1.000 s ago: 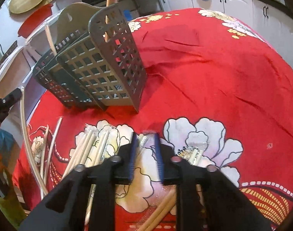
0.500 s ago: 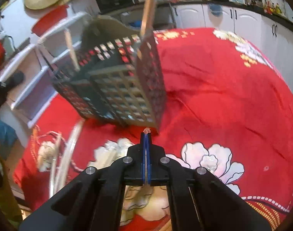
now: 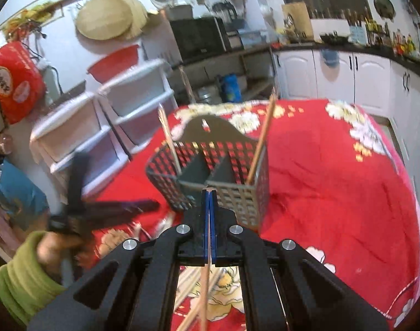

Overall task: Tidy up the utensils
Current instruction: 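Lift both chopstick pairs and carry them above the mesh caddy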

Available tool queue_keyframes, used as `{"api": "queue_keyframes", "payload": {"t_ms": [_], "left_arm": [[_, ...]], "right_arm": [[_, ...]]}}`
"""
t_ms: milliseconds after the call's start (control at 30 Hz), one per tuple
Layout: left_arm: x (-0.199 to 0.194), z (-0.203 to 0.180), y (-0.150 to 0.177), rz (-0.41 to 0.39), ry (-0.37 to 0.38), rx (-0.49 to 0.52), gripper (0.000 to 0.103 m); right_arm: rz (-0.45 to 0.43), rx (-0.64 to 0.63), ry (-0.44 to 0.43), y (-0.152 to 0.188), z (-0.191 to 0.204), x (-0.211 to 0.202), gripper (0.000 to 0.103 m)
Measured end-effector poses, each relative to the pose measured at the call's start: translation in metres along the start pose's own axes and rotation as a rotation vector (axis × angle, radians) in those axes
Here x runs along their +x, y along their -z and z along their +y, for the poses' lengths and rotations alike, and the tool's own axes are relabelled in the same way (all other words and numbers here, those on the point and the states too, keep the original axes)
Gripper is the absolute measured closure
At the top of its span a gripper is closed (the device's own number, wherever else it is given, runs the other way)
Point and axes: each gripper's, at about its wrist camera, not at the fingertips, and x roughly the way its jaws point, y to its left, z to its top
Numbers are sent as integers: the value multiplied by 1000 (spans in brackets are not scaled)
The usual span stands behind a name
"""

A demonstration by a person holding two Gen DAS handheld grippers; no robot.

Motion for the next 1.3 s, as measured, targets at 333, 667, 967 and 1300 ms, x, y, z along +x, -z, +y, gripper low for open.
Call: {"api": "queue_keyframes", "payload": {"t_ms": [333,667,967,1300], "left_arm": [[36,5,5,72,-52,11,80],[45,0,5,88,-105,55,96],[-23,-15,-9,-19,13,52,102],[-139,-45,-75,-323,55,72,102]], "right_arm": [[-102,-39,-30,-35,16,-28,102],[-201,-96,-57,-87,39,-42,102],[-265,-126,-67,-124,51,-42,102],[-299,-112,-62,-150,53,-30,102]]}}
